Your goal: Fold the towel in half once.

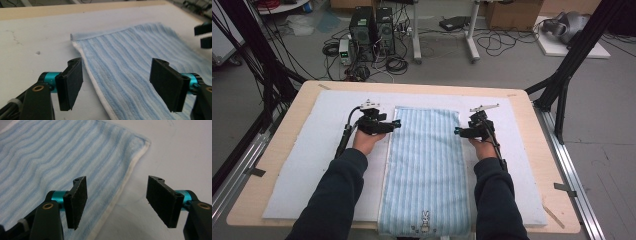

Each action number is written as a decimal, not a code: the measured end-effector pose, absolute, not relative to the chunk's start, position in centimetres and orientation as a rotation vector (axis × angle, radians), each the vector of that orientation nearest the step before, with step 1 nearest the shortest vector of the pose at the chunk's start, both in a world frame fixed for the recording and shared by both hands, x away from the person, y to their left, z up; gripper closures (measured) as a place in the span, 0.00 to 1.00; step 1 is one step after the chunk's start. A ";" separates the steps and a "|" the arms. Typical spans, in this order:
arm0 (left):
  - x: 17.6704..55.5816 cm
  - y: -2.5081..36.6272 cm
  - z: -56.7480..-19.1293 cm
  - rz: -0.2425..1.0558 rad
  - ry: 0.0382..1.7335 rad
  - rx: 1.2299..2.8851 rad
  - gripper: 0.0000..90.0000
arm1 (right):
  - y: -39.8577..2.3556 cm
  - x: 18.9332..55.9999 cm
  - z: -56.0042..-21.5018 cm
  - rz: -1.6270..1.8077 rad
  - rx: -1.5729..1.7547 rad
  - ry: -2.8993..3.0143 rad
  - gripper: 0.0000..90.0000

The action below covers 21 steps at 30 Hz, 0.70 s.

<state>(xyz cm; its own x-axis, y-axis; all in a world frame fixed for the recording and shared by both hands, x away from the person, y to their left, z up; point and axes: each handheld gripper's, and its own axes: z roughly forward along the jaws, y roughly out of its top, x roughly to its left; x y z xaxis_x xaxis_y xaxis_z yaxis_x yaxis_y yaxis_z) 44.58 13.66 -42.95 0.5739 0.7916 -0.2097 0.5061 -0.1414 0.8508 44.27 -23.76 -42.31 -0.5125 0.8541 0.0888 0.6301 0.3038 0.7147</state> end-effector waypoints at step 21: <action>46.5 12.1 -44.9 0.433 1.166 1.957 0.51 | -21.0 46.6 -43.5 0.900 1.376 2.339 0.58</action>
